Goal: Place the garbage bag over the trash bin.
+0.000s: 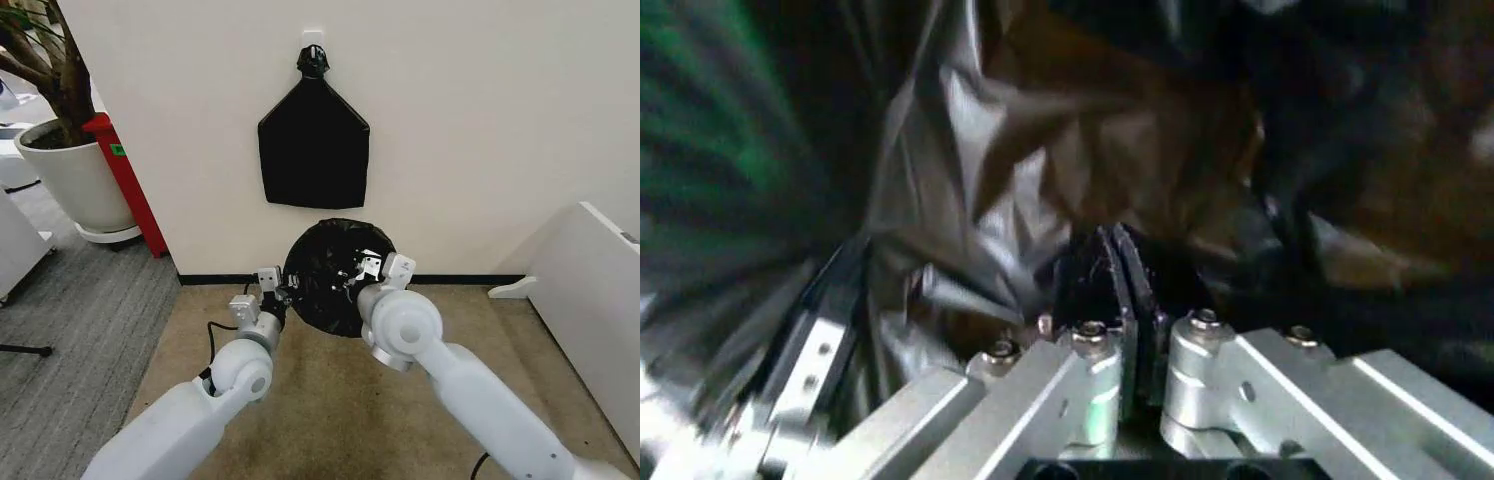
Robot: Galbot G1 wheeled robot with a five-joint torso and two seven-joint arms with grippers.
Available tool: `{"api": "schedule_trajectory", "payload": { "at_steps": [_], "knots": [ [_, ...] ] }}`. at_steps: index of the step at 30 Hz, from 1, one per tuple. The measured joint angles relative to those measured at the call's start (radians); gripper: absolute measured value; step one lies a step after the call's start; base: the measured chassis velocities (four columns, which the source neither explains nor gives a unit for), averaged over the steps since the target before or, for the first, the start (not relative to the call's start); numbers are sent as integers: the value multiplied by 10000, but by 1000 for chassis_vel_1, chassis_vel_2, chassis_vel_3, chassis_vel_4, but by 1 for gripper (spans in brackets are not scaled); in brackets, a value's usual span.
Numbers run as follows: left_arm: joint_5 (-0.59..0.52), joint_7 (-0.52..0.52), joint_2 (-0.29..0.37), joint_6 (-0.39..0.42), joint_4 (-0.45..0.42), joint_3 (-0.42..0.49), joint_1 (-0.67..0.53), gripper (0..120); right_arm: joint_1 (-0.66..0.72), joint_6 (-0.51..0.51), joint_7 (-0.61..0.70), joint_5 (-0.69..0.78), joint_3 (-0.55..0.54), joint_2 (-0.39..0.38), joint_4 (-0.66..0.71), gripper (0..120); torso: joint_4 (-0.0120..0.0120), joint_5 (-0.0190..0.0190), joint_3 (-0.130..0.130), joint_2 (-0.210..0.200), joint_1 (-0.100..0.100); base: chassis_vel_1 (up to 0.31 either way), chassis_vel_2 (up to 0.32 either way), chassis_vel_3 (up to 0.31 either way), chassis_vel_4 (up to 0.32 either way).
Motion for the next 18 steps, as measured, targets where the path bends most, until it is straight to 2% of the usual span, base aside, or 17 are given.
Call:
{"api": "schedule_trajectory", "payload": {
  "at_steps": [4, 10, 18],
  "knots": [
    [102, 45, 99, -43, -226, -22, 68, 1, 319, 38, 227, -466, -109, 636, -1136, 0, 2, 0, 0, 0, 0, 0, 0, 0, 0],
    [238, 152, 178, -154, -336, -214, 260, 1, 452, 107, 410, -1152, -277, 927, -2076, 0, 0, 1, 1, 0, 0, 0, 0, 0, 0],
    [148, 128, 21, -267, -19, -394, 424, 1, 877, 341, 778, -551, -601, 795, -1258, 0, 2, -1, 0, 0, 0, 0, 0, 0, 0]
  ]
}}
